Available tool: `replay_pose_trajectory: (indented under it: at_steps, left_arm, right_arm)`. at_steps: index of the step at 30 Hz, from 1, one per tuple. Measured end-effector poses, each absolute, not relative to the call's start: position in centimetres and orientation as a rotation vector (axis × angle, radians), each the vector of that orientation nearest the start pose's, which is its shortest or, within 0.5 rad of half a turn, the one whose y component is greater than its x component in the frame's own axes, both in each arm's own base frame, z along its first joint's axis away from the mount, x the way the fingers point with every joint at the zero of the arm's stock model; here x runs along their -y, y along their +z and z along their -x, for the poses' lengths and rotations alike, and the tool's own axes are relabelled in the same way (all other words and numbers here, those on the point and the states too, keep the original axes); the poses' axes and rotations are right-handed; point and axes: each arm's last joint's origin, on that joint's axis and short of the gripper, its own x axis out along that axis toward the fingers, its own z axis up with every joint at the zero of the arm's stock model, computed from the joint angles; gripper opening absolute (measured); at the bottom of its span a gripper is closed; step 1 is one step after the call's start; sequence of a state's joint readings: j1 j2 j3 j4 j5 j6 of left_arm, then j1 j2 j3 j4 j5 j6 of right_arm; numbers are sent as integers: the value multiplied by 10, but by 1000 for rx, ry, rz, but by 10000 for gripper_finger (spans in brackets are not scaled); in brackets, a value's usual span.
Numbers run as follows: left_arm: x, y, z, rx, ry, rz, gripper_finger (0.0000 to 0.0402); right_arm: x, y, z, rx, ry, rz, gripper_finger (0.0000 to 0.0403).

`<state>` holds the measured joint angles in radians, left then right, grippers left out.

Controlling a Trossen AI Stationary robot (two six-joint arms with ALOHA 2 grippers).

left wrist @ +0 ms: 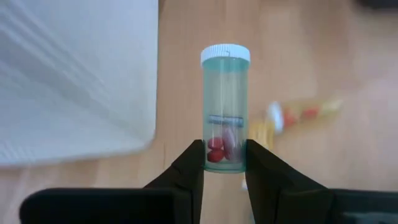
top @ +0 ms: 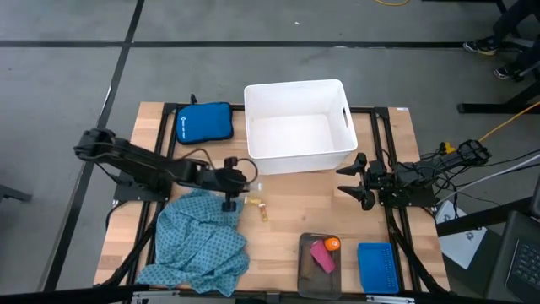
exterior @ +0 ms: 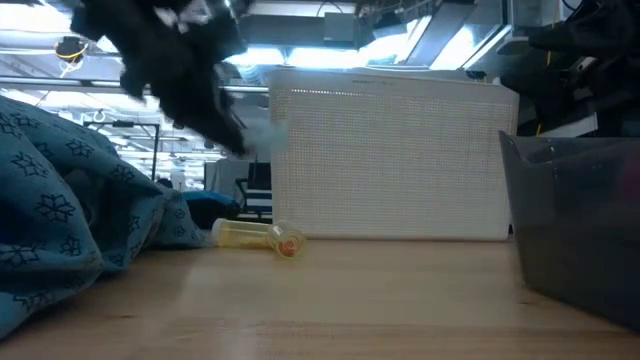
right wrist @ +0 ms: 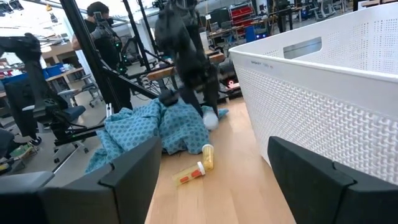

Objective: Pick & place medical supplies in basket/bin
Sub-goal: Put the green pill bottle into the blue bin

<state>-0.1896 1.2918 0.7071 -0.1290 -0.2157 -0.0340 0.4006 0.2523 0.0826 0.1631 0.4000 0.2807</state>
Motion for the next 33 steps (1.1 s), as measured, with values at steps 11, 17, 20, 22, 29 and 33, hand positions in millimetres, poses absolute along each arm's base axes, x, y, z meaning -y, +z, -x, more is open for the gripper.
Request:
replay_pose_trajectory:
  at_steps: [11,17,20,22,29,33]
  left_arm:
    - [50,271,-262,-400,-63,-230,80]
    - [48,296,-288,-352,-43,-318,80]
    - [42,301,-303,-378,-24,-364,80]
    - [37,304,-315,-398,-7,-387,80]
    - [22,307,-359,-441,21,-457,81]
    - [17,312,-381,-442,28,-497,81]
  right_arm:
    - [-34,199,-106,111,55,-295,297]
    - [-33,203,-106,155,33,-258,297]
    - [-34,203,-107,156,31,-257,297]
    - [-34,203,-108,158,30,-256,297]
    - [-35,206,-112,182,21,-233,297]
    - [-35,205,-113,180,4,-225,297]
